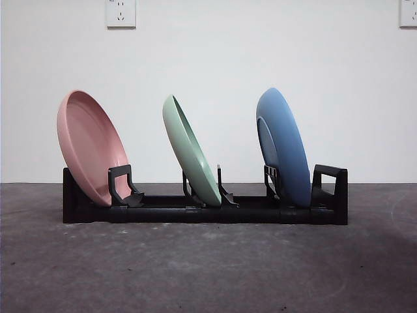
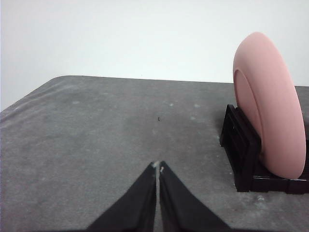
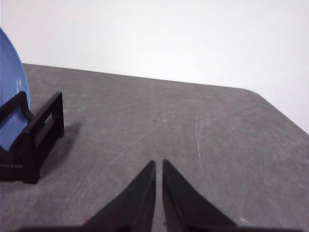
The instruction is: Place the plate
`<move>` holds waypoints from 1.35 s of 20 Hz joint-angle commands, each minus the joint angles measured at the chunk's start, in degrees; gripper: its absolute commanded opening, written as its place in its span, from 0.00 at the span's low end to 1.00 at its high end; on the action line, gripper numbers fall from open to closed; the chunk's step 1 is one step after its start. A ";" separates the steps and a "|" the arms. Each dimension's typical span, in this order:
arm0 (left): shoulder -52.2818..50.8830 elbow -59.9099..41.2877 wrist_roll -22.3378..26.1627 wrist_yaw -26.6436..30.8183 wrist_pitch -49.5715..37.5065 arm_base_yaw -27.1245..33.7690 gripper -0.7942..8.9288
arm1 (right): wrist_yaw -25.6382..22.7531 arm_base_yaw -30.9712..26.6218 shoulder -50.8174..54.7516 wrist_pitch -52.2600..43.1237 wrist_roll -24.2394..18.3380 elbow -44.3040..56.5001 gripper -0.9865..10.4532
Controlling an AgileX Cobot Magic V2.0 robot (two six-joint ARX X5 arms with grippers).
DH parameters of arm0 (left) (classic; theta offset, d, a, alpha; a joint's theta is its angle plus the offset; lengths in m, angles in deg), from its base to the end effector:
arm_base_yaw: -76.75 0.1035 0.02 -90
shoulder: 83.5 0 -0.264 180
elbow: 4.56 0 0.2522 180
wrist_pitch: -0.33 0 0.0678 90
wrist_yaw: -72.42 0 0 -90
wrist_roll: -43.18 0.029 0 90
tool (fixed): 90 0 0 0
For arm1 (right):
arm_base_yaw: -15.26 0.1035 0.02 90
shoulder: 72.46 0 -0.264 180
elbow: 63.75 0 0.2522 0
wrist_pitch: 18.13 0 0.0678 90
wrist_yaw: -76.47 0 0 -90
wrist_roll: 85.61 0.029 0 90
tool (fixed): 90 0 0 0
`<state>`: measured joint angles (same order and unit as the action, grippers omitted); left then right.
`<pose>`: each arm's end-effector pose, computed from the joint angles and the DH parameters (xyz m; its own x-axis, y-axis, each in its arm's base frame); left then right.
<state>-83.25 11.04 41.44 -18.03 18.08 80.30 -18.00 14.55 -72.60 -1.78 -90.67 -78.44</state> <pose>0.0957 0.0057 0.1674 0.9977 0.0540 -0.0419 -0.0553 0.9980 -0.0307 0.0967 -0.0035 0.1645 0.9954 -0.0903 -0.0313 0.0871 0.9921 -0.0906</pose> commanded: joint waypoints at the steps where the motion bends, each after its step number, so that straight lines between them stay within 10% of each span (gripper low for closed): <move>1: -0.02 -1.09 -0.94 -0.24 -1.27 0.07 0.09 | 0.00 0.09 -0.07 -1.33 0.79 0.22 0.10; 14: -0.02 -1.05 -29.49 -0.26 -3.32 0.00 0.09 | 4.76 0.11 -0.07 -2.97 19.45 0.22 0.10; 21: 0.00 0.74 -39.80 -0.92 -4.00 -0.11 0.09 | 7.69 0.15 -0.07 -8.17 30.10 -1.22 0.10; 27: 0.48 8.90 -43.93 -8.90 4.83 -0.11 0.09 | 9.84 0.13 -1.77 6.34 32.02 -10.99 0.10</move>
<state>-82.75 17.71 -0.98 -26.31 23.06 80.24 -8.71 14.57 -74.02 2.88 -59.98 -87.90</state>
